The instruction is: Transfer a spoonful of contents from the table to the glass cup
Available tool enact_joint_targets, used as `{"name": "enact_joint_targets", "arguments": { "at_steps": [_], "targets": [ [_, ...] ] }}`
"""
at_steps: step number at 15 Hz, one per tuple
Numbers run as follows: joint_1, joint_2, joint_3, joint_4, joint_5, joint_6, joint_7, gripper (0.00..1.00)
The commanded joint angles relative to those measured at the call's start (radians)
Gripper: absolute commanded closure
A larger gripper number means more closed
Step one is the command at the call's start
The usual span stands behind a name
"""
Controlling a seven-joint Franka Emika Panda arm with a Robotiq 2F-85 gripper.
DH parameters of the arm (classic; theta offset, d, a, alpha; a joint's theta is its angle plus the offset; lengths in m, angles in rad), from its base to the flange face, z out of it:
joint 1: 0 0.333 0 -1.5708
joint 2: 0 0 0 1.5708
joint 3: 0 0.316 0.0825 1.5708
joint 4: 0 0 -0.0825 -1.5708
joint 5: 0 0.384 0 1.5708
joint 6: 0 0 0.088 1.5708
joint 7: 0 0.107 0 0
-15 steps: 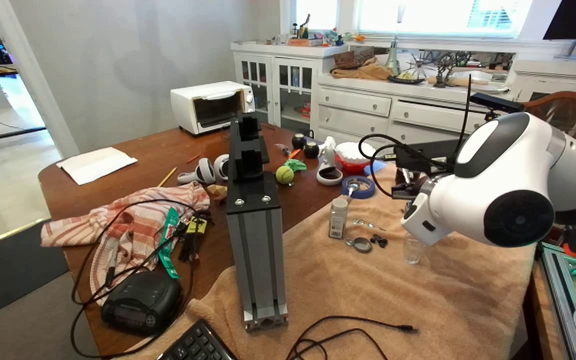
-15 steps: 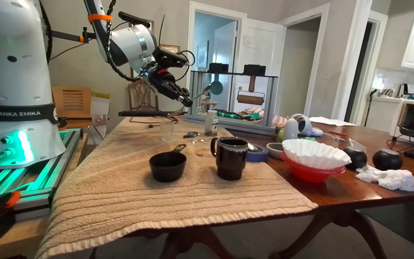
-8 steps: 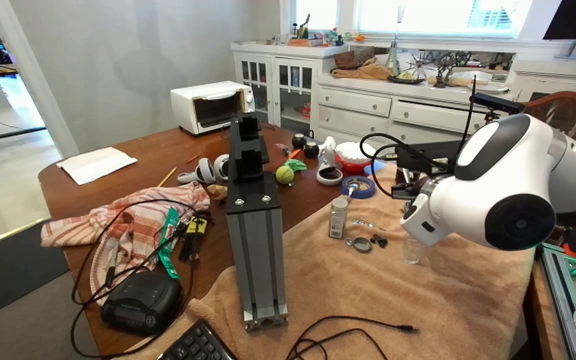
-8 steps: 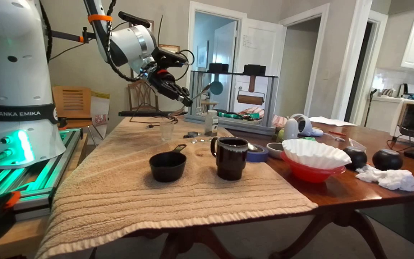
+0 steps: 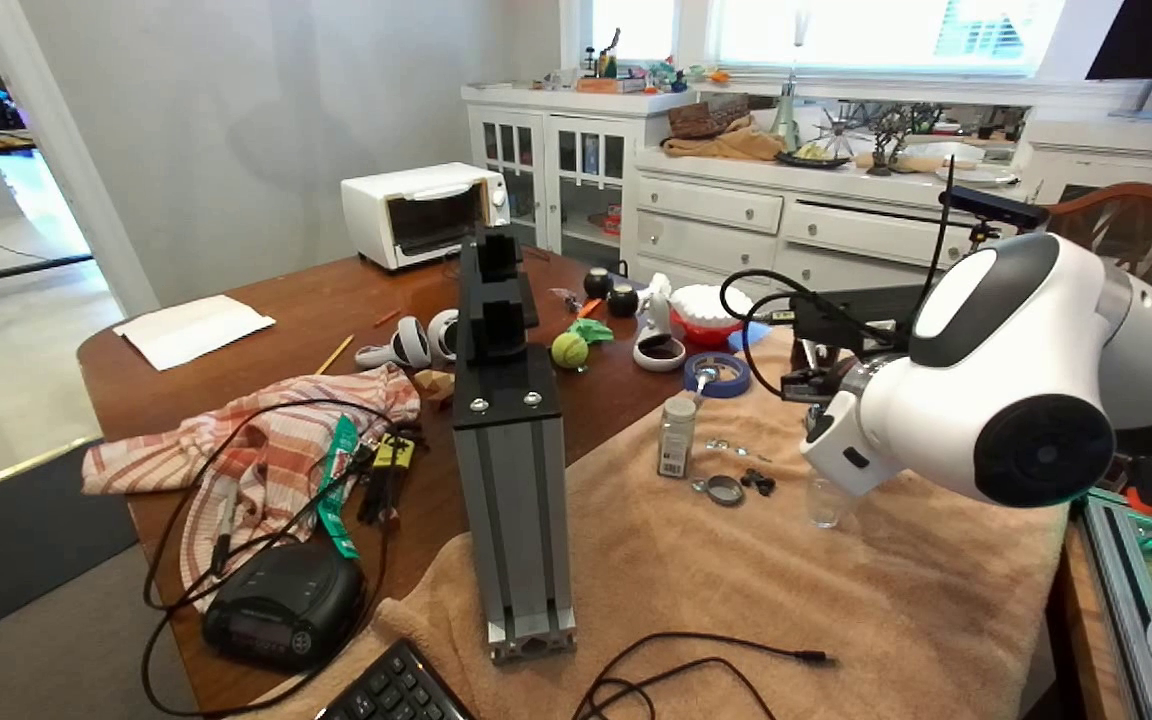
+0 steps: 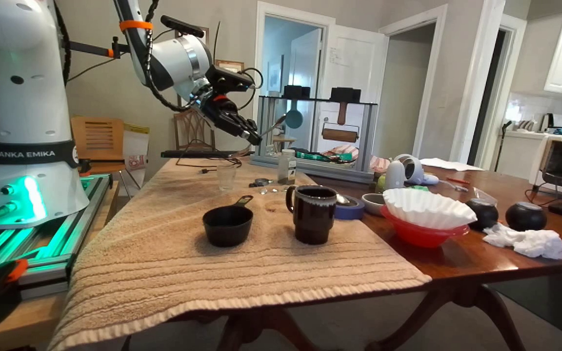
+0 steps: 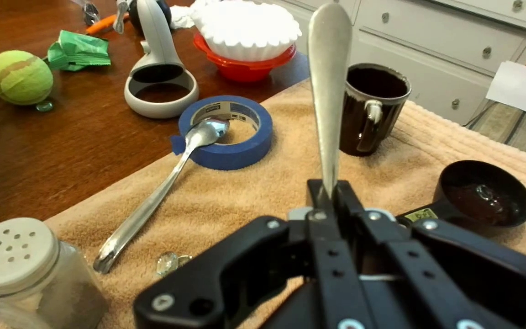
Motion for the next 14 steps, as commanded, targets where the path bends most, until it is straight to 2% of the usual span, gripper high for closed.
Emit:
{"name": "enact_joint_targets", "arguments": {
  "at_steps": [1, 2, 5, 14],
  "targets": [
    [0.007, 0.014, 0.006, 0.002, -0.05, -0.028, 0.05, 0.98],
    [0.029, -0.001, 0.028, 0.002, 0.017, -0.068, 0.025, 0.98],
    [0.05, 0.007, 0.056, 0.007, 0.042, -0.134, 0.039, 0.98],
    [0.079, 0.012, 0.082, 0.012, 0.116, -0.169, 0.021, 0.98]
  ]
}}
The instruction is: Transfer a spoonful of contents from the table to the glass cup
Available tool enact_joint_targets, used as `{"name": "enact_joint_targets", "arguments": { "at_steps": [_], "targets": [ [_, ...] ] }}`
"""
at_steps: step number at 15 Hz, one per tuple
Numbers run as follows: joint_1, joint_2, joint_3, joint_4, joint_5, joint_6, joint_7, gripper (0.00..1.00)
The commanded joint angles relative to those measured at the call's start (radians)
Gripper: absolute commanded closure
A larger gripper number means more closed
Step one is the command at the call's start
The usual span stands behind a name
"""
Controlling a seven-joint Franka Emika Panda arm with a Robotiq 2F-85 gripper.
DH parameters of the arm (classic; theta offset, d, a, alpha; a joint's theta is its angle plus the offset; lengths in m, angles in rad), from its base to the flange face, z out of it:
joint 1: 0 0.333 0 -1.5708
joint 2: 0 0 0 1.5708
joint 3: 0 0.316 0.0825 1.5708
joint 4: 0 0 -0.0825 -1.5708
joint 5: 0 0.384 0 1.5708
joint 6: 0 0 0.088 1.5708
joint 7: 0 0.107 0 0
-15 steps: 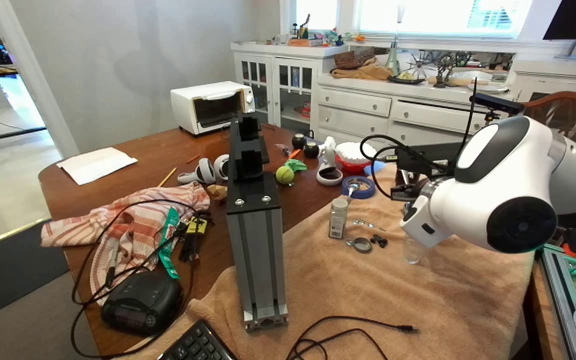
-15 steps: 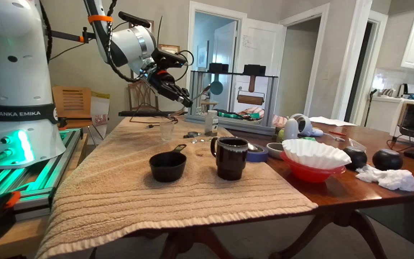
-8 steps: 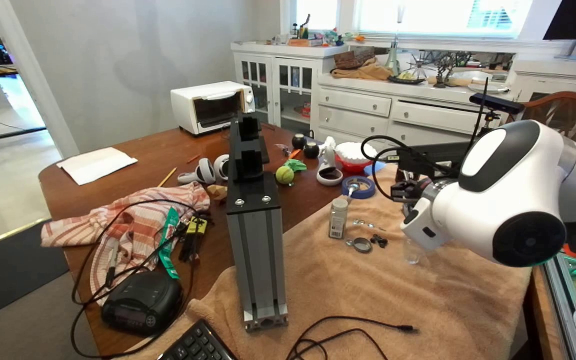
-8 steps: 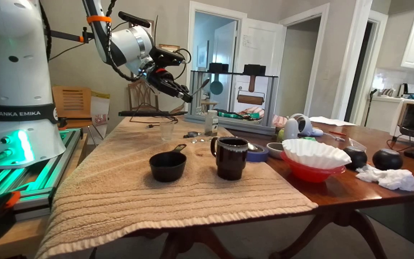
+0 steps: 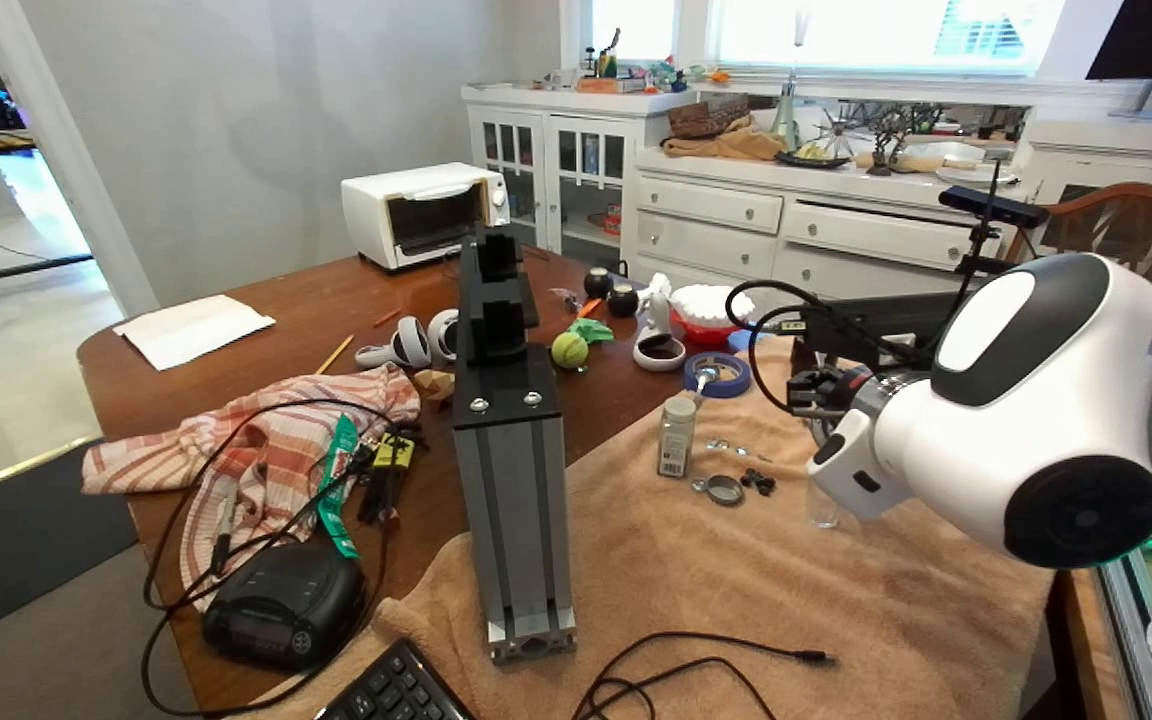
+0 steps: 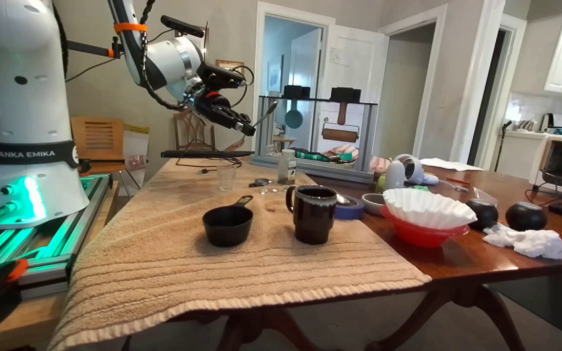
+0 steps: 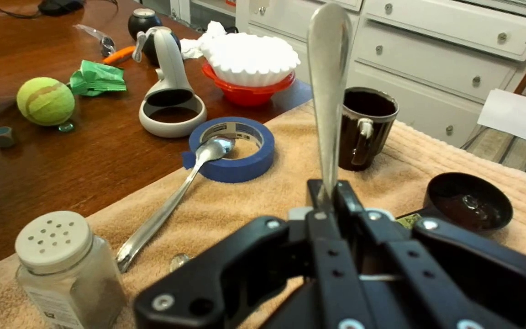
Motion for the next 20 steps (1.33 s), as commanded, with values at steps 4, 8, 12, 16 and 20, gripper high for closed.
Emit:
{"name": "enact_joint_targets", "arguments": {
  "at_steps": [4, 8, 12, 16, 20],
  "targets": [
    [0.022, 0.011, 0.012, 0.009, 0.073, -0.052, -0.022, 0.98],
    [0.024, 0.01, 0.013, 0.009, 0.099, -0.053, -0.044, 0.98],
    [0.025, 0.009, 0.013, 0.009, 0.114, -0.051, -0.072, 0.98],
    [0.025, 0.007, 0.013, 0.009, 0.124, -0.046, -0.099, 0.98],
    [0.026, 0.006, 0.012, 0.008, 0.129, -0.041, -0.117, 0.98]
  ]
}}
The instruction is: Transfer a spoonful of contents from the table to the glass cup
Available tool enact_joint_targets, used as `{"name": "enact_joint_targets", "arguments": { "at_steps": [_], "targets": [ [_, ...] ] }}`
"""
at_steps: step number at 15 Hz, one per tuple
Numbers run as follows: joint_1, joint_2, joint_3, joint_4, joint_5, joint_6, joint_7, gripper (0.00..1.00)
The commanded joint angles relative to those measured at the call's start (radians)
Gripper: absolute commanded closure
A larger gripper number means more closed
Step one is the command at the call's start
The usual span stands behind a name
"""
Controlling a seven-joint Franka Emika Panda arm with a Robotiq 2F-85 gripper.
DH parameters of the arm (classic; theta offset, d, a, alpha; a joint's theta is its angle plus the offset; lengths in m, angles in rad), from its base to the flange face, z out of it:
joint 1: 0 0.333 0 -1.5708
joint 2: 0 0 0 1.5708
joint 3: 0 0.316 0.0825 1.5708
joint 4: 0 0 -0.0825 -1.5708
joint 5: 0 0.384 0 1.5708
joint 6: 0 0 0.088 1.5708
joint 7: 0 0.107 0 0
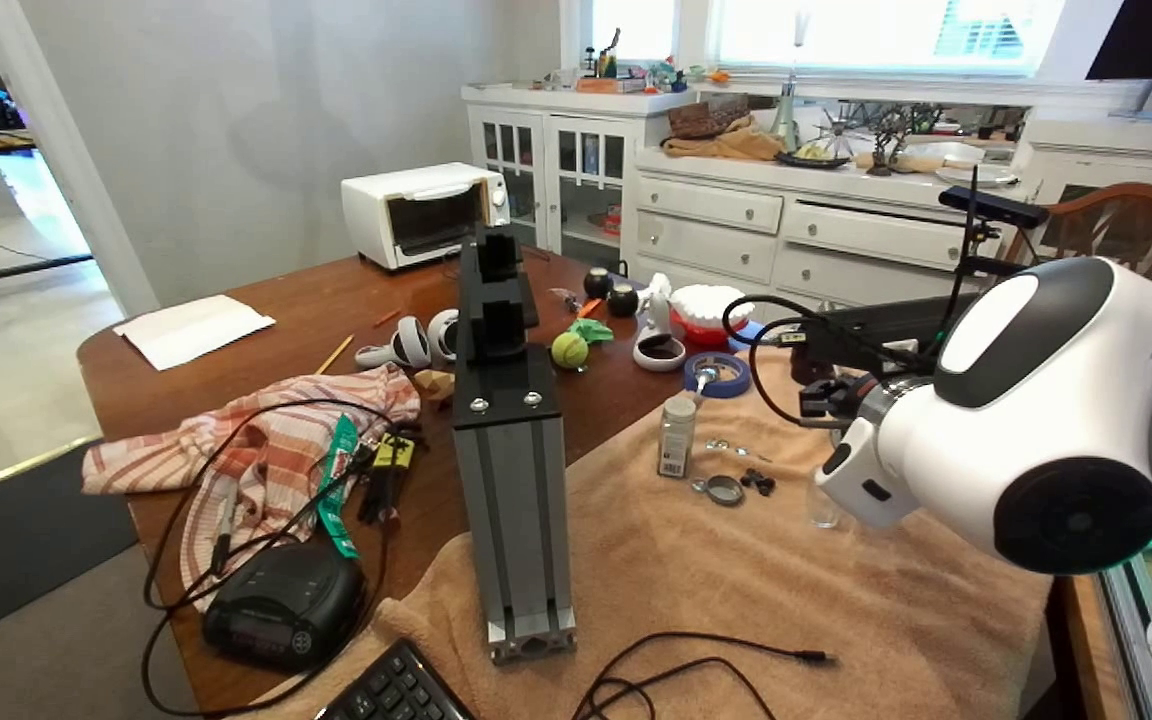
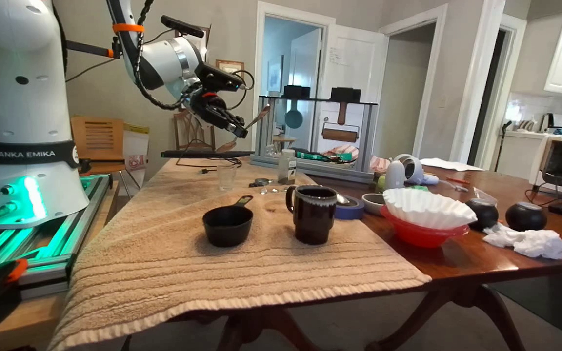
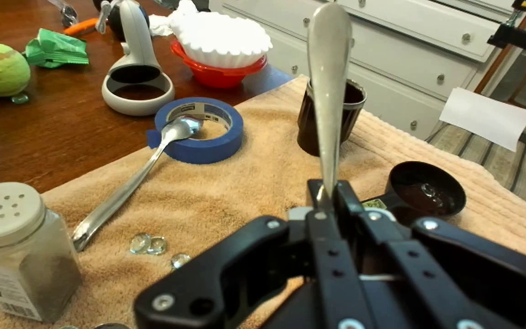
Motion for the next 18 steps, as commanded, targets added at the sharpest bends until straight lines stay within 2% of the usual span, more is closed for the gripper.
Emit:
{"name": "enact_joint_targets", "arguments": {
  "at_steps": [1, 4, 5, 6, 10, 18],
  "targets": [
    [0.01, 0.006, 0.005, 0.008, 0.028, -0.015, -0.03, 0.98],
    [0.008, 0.002, 0.001, 0.006, 0.03, 0.025, -0.039, 0.98],
    [-0.048, 0.08, -0.053, 0.071, -0.101, 0.089, -0.037, 0.98],
    [-0.002, 0.008, -0.009, 0.008, -0.023, 0.027, -0.016, 0.92],
    [-0.048, 0.06, -0.049, 0.059, -0.087, 0.073, -0.031, 0.92],
    [-0.048, 0.074, -0.048, 0.066, -0.087, 0.074, -0.031, 0.92]
  ]
}}
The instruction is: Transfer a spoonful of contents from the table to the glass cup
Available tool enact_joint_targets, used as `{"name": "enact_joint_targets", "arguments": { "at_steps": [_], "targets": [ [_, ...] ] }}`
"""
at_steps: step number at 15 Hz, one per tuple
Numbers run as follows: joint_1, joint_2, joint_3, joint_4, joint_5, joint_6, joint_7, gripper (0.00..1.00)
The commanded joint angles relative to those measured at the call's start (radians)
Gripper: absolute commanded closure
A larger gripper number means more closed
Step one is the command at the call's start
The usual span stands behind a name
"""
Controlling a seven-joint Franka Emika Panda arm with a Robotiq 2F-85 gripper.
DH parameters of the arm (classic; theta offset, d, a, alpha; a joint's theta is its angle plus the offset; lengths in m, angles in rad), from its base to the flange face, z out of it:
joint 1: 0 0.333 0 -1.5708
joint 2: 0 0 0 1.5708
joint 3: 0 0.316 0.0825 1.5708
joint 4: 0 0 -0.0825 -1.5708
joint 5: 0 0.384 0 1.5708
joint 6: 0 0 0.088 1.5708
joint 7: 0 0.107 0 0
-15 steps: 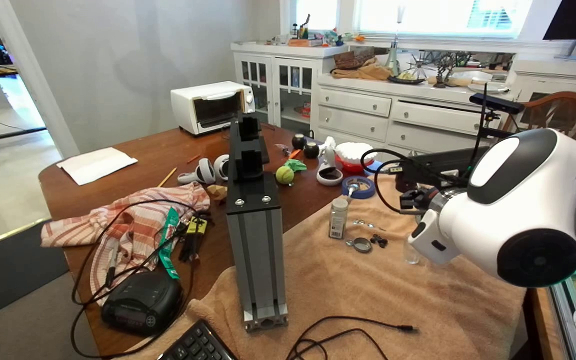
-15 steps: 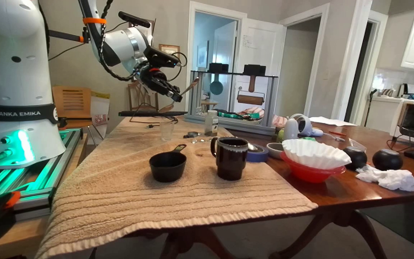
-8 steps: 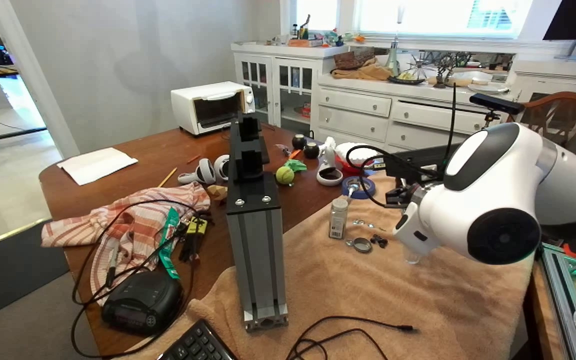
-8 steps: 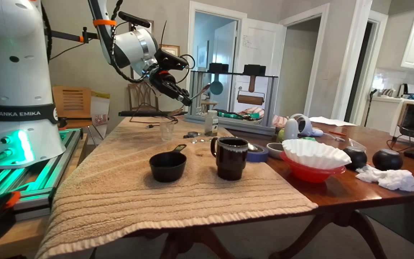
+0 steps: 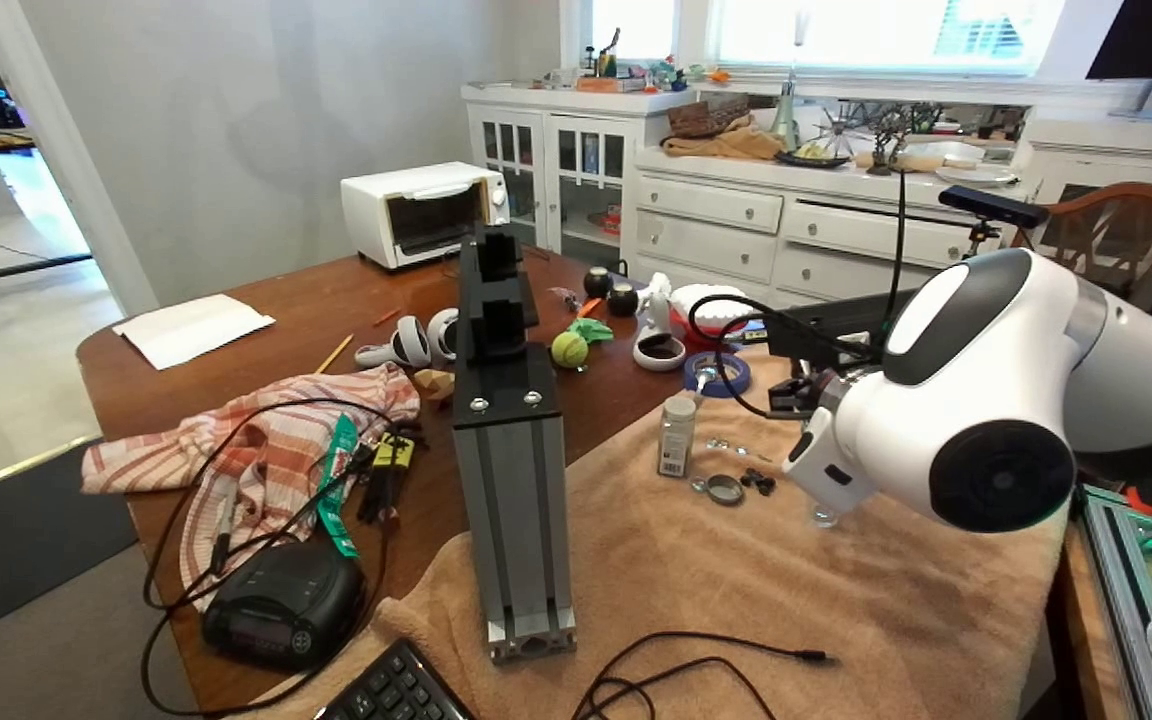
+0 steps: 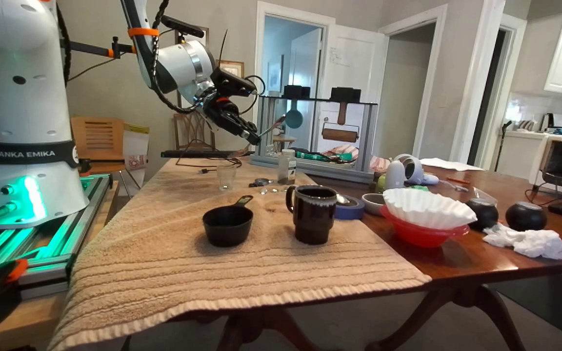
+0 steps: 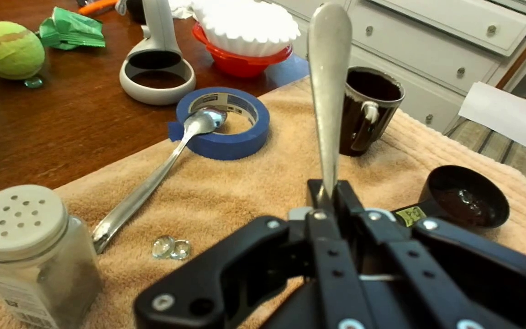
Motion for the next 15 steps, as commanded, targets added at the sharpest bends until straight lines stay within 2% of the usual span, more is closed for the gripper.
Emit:
{"name": "enact_joint_targets", "arguments": {
  "at_steps": [1, 7, 11, 12, 15],
  "targets": [
    [-0.004, 0.003, 0.005, 0.002, 0.001, -0.002, 0.001, 0.98],
    [-0.09, -0.015, -0.081, 0.042, -0.027, 0.35, -0.21, 0.98],
    [-0.149, -0.004, -0.141, 0.081, 0.006, 0.467, -0.322, 0.98],
    [-0.172, 0.004, -0.162, 0.086, 0.024, 0.528, -0.381, 0.98],
    [-0.209, 0.03, -0.198, 0.097, 0.096, 0.604, -0.508, 0.98]
  ]
}}
